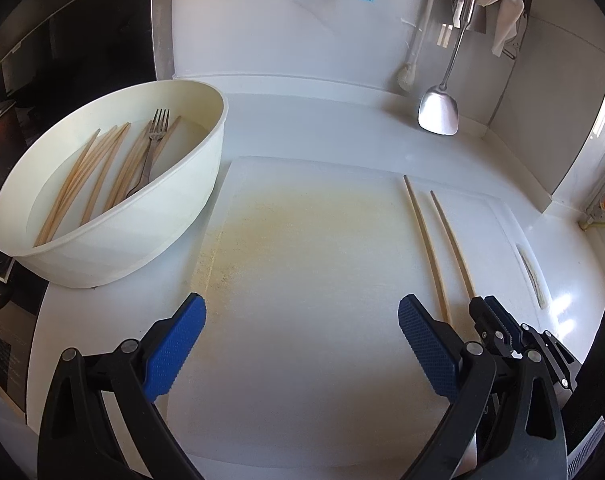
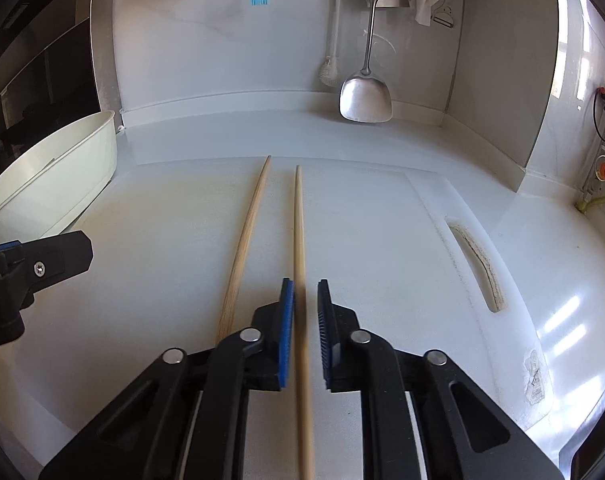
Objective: Organize utensils
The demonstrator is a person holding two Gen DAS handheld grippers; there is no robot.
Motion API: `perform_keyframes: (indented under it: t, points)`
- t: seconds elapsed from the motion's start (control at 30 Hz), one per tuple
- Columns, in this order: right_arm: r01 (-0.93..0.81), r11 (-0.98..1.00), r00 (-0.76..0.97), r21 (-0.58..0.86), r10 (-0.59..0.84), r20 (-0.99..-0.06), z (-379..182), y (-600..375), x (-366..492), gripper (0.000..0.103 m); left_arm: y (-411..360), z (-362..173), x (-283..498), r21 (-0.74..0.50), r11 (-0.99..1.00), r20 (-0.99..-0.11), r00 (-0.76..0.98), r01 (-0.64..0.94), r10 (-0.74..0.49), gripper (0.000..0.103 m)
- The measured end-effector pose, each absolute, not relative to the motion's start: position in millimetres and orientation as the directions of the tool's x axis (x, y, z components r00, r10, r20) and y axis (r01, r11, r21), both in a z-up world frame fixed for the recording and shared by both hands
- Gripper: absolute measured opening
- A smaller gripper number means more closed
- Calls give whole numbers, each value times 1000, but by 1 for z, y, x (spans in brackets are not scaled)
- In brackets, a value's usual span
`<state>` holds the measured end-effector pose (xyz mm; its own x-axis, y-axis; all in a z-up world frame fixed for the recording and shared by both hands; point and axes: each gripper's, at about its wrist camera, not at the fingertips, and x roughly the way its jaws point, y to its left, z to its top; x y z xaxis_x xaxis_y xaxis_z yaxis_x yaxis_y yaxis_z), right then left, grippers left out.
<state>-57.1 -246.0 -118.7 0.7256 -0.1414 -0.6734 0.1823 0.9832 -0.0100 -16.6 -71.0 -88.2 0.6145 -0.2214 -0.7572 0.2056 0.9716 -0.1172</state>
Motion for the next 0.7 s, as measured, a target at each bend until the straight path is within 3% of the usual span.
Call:
perform_keyframes:
  t: [0.7]
  points:
    - [198,980,723,36,-121,-680,-121,-305,-64,7,-135,-112,-2,-102,956,-788,565,274,-245,95]
